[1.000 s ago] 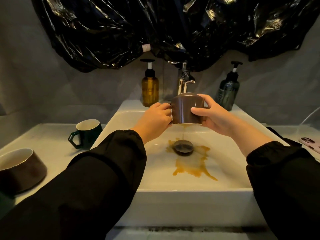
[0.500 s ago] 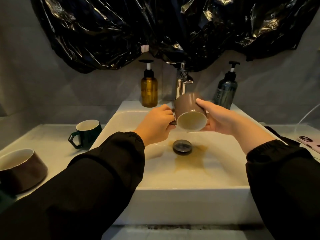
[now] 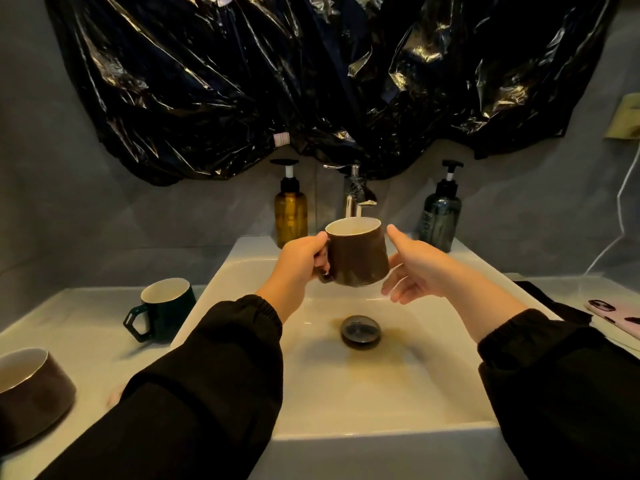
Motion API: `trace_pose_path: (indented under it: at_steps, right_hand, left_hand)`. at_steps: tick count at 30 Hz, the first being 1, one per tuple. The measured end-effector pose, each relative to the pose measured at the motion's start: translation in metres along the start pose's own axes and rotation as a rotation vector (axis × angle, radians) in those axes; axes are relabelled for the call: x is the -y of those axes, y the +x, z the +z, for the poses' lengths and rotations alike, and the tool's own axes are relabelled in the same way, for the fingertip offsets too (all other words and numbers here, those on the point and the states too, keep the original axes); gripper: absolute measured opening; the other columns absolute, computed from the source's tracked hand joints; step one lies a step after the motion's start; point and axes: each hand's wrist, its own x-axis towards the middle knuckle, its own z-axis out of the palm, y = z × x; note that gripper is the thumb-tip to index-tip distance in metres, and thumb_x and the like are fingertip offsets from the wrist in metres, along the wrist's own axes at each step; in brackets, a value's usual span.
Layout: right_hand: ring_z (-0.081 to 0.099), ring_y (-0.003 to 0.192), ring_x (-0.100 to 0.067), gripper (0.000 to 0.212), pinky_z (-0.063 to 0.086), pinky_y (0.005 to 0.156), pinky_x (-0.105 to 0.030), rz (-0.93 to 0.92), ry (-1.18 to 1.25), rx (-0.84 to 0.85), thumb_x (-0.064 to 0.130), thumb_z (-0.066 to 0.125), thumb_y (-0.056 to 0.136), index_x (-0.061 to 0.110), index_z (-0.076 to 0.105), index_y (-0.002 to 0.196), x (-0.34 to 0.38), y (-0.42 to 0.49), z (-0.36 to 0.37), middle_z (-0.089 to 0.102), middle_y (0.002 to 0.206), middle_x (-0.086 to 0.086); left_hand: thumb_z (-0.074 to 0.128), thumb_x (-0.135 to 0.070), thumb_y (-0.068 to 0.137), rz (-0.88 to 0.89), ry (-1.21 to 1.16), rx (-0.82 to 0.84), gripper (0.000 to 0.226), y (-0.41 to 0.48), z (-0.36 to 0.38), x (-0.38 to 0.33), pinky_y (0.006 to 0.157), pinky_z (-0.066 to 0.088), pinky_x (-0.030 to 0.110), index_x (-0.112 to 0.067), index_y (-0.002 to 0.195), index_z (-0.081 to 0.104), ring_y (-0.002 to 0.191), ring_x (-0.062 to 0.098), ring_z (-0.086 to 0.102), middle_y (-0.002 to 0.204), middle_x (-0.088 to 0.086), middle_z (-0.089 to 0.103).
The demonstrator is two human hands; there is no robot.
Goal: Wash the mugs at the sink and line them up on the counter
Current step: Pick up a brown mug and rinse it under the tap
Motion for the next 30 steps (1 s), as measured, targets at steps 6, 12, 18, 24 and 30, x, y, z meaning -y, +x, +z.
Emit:
trace_pose_path:
  at_steps: [6,12,18,24,30]
  right_hand:
    - [0.047,0.06,-0.023,0.035,0.035,0.056,-0.034,-0.685,-0.267,-0.717,0.03,0.041,0.099,0.013,0.05,0.07,0.046,-0.001,-0.008,0.051,0.064,-0.006]
    - [0.053,0.116,-0.017,0.037,0.041,0.096,-0.028,-0.854,-0.366,-0.555,0.028,0.056,0.094,0.017,0.058,0.129,0.095,0.028,0.001,0.06,0.125,-0.002]
    - [0.059,0.102,-0.019,0.024,0.046,0.082,-0.03,-0.871,-0.727,-0.68,0.035,0.062,0.09,0.02,0.07,0.107,0.12,0.059,0.011,0.067,0.107,0.001]
    - [0.064,0.086,-0.021,0.025,0.048,0.073,-0.031,-1.002,-0.834,-0.765,0.032,0.06,0.09,0.013,0.075,0.092,0.124,0.06,0.004,0.07,0.087,-0.004]
    - [0.066,0.082,-0.021,0.028,0.053,0.076,-0.037,-0.967,-0.724,-0.753,0.035,0.064,0.088,0.009,0.076,0.088,0.13,0.062,0.0,0.071,0.081,-0.006]
  left_hand:
    - [0.046,-0.026,0.098,-0.149,-0.308,-0.146,0.039,0.02,0.006,-0.006,0.053,0.04,0.028,-0.014,0.061,0.047,0.051,0.014,0.038,0.047,-0.003,0.039]
    - [0.047,-0.027,0.098,-0.143,-0.383,-0.162,0.037,0.036,0.001,-0.011,0.051,0.038,0.025,-0.014,0.063,0.049,0.049,0.013,0.037,0.043,-0.005,0.04]
    - [0.045,-0.027,0.098,-0.163,-0.351,-0.163,0.039,0.042,-0.005,-0.005,0.053,0.038,0.026,-0.015,0.062,0.048,0.05,0.012,0.038,0.039,-0.006,0.041]
    - [0.045,-0.028,0.099,-0.182,-0.35,-0.159,0.039,0.04,-0.002,-0.003,0.053,0.039,0.027,-0.014,0.062,0.05,0.05,0.013,0.039,0.039,-0.005,0.042]
    - [0.046,-0.028,0.099,-0.215,-0.359,-0.171,0.039,0.038,-0.002,0.0,0.052,0.038,0.026,-0.014,0.062,0.05,0.05,0.013,0.039,0.044,-0.003,0.042]
